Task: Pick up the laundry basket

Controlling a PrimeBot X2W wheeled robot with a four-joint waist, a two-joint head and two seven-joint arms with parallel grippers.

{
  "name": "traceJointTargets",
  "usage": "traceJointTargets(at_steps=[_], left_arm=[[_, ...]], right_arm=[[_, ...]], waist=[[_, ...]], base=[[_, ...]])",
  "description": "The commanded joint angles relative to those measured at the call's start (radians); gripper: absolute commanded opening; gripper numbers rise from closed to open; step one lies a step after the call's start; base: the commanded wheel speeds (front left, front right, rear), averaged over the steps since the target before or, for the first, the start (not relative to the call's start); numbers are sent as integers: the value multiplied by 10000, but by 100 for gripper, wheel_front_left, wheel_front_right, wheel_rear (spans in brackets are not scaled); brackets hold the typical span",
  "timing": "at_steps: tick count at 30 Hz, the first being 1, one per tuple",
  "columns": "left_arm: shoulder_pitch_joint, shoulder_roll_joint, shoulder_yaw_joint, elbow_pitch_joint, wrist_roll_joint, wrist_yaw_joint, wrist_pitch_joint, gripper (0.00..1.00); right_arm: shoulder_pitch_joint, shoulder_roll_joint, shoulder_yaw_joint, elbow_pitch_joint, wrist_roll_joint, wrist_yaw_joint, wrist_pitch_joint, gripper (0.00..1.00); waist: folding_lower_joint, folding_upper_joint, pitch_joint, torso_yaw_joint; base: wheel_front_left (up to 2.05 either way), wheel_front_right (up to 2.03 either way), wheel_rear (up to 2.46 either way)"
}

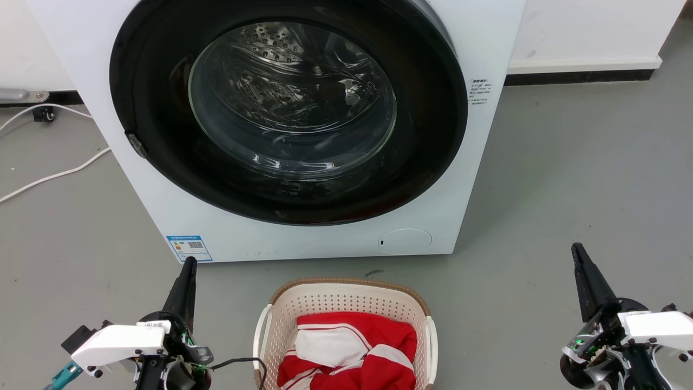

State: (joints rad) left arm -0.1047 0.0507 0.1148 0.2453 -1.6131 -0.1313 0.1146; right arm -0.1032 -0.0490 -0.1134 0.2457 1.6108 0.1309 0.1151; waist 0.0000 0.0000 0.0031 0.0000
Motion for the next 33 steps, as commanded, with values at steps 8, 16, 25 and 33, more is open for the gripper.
traceJointTargets(at_steps=[8, 16, 25, 33], left_arm=[[-81, -16, 34, 5, 15, -24, 32, 0], [-81, -15, 35, 5, 16, -24, 33, 0], [60, -10, -11, 101, 1, 6, -6, 100], [200, -27, -52, 0, 529, 6, -364, 100]], right_arm=[[-115, -23, -8, 7, 43, -3, 13, 0], [-115, -23, -8, 7, 43, -3, 12, 0], [67, 6, 10, 96, -3, 0, -7, 100], [233, 12, 58, 77, -551, -2, -361, 100]], waist=[[0, 0, 0, 0], [0, 0, 0, 0], [0, 0, 0, 0], [0, 0, 13, 2]], base=[[0, 0, 0], [0, 0, 0], [0, 0, 0], [0, 0, 0]])
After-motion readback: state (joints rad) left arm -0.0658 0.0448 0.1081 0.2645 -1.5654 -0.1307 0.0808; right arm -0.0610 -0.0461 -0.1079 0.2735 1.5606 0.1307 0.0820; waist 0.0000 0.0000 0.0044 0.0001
